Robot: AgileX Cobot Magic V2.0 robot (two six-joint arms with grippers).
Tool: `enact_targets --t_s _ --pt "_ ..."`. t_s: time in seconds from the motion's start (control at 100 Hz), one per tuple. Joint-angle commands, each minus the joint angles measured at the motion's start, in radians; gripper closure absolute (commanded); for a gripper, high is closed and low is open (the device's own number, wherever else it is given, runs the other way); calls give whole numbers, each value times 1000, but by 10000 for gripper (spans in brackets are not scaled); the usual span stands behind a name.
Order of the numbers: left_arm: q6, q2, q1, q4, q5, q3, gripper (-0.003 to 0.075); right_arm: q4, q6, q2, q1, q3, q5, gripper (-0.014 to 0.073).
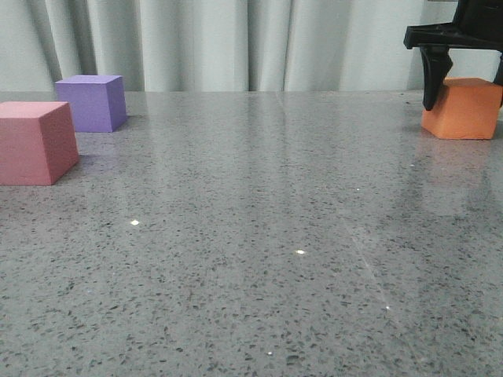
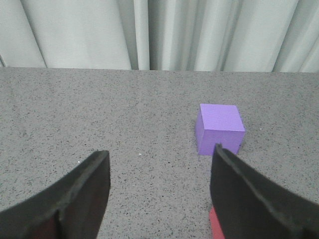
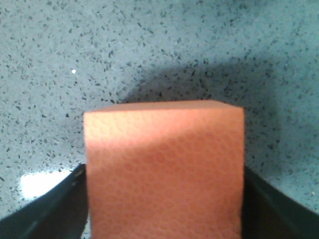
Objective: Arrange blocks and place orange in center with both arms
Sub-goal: 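Lower the right gripper onto the orange cube and close it, then lift the orange cube and carry it toward the table center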
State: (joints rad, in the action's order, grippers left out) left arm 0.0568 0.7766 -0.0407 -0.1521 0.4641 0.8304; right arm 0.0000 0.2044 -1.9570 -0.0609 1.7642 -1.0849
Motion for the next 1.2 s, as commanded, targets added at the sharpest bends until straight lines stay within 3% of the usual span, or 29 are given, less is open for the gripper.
enact_targets --t_s 0.0,0.14,0.26,0.54,0.76,0.97,1.19 --pt "1 0 5 -12 -77 36 302 -11 -1 52 6 31 35 150" --pt "1 0 5 -12 -77 36 302 -12 -1 52 6 31 35 307" --pt "1 0 5 -12 -77 36 302 -12 -1 52 6 31 35 363" --pt "1 0 5 -12 -77 36 302 8 -1 65 4 36 22 363" --pt "1 0 5 -12 -77 36 302 29 -1 94 -34 126 -72 363" --pt "1 0 5 -12 -78 36 302 29 -40 92 -134 234 -181 364" --pt "1 0 5 -27 -74 36 302 29 -21 81 -275 261 -196 364"
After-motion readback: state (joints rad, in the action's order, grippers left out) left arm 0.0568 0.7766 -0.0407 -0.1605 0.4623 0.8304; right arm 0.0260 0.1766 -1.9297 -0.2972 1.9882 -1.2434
